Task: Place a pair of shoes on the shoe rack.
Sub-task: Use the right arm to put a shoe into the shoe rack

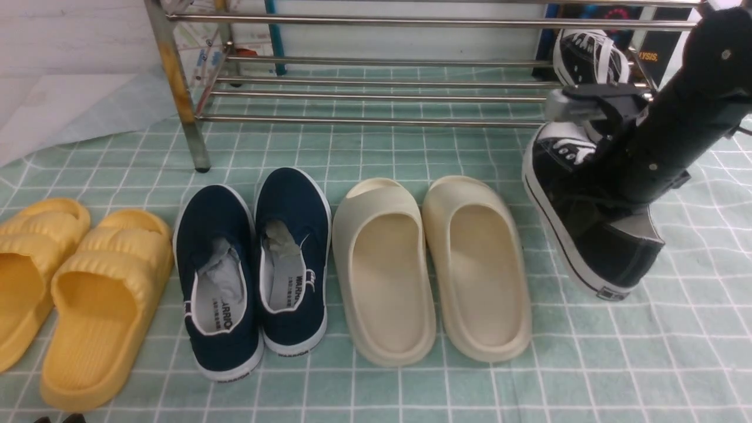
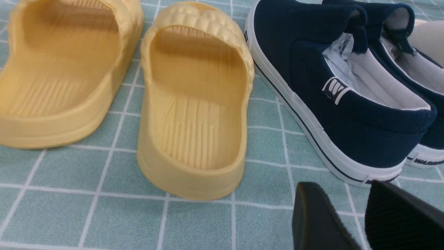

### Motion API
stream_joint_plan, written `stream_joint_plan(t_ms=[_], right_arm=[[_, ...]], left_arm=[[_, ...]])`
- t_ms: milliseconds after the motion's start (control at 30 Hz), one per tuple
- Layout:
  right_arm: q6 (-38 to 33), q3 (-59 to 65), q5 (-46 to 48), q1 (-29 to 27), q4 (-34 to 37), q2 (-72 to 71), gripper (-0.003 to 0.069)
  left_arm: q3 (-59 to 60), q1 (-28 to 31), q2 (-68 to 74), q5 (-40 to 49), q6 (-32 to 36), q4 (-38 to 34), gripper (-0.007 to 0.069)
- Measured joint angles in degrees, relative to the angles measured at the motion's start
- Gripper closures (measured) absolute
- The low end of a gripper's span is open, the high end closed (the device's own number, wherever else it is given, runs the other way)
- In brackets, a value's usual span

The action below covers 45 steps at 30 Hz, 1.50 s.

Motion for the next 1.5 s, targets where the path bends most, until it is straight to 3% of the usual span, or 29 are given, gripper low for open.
stream_joint_plan(t_ms=[433,933,1500], right_arm=[[-0.20,-10.45,-7.88,0.00,-0.83,3.28,0.0643],[-0.20,-30.68,-5.38,-2.04,-0.67,20.23,0.0641],[-2.91,-34.69,-7.24,-3.45,1.38,24.40,0.0640]], left_arm=[[0.00,0.00,0.00,0.00,0.00,0.00,0.0386],[0.00,0.00,0.00,0.00,0.00,0.00,0.0386],[0.00,0.00,0.00,0.00,0.00,0.00,0.0386]])
